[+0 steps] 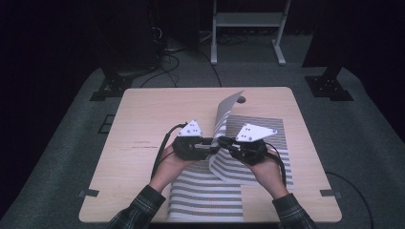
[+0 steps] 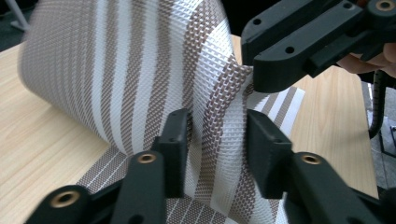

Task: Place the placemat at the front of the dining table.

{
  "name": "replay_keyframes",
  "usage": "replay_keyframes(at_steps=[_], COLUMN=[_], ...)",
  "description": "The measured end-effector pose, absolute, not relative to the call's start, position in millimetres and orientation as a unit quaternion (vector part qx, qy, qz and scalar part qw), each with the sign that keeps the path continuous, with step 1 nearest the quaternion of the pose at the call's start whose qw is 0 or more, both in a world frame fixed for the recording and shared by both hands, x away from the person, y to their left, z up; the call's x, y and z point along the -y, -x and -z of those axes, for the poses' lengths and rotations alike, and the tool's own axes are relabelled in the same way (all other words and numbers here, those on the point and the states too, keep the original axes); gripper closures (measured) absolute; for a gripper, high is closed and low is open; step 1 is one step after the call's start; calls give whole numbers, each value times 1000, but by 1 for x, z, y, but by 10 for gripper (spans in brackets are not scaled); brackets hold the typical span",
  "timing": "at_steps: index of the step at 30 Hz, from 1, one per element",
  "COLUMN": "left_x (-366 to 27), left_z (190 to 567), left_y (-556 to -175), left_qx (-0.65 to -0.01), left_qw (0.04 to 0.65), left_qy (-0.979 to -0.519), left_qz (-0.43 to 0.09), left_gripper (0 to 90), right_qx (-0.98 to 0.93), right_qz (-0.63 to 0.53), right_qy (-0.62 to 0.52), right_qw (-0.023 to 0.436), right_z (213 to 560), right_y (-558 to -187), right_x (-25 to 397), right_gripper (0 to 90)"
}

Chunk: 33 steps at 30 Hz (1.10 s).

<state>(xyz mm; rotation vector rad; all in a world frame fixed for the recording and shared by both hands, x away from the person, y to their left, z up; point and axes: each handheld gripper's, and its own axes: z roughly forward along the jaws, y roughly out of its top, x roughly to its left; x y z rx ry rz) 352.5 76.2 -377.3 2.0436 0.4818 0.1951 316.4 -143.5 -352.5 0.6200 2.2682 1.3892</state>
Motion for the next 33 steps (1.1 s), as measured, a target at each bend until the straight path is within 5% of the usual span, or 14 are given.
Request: replay_keyframes(at_steps=[2,9,20,33], left_x=[-75,-75,-91,-115], left_z=[378,380,387,391], left_y=[-352,-351,-353,-349], left_qx=[-201,-222,-250,-276], left_qw=[487,480,492,499], left_qy=[-846,-846,-831,-818], left_qz=[-79,-72,-67,-82], left_gripper=[743,864,869,869], right_qx=[-810,-803,-792,-795], right_qz=[-500,-508,-505,-480], right_qy=[-224,-236,-276,-310], right_qw=[208,206,205,202], right_z=[353,353,353,368], right_y=[-317,-318,-323,-318], right_x=[144,149,168,194], right_gripper=[786,660,544,517])
